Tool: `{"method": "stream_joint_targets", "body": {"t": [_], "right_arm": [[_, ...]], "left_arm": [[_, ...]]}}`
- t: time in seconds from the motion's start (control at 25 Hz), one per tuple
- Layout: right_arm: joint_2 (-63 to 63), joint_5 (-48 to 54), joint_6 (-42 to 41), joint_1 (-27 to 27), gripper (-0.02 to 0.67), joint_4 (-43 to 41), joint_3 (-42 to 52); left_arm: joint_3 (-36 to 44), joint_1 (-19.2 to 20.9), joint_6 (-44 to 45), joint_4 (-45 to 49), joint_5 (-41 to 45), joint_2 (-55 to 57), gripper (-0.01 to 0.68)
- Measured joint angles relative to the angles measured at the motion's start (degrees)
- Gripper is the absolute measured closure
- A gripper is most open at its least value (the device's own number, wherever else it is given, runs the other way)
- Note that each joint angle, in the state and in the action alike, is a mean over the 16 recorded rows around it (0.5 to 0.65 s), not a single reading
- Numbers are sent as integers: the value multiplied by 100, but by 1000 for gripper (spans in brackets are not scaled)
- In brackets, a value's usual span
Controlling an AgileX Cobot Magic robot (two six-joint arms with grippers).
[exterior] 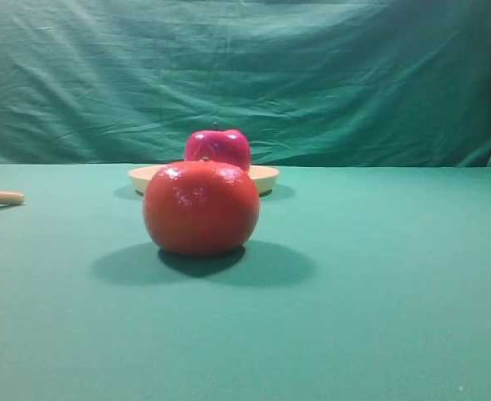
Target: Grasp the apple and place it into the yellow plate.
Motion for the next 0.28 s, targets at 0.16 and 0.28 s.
{"method": "stream_joint_targets", "body": {"t": [0.16,0.28], "right_arm": [[0,3,0,0,649,0,0],[0,4,0,0,649,0,0]], "left_arm": [[0,0,0,0,0,0,516],[0,0,0,0,0,0,516]]}}
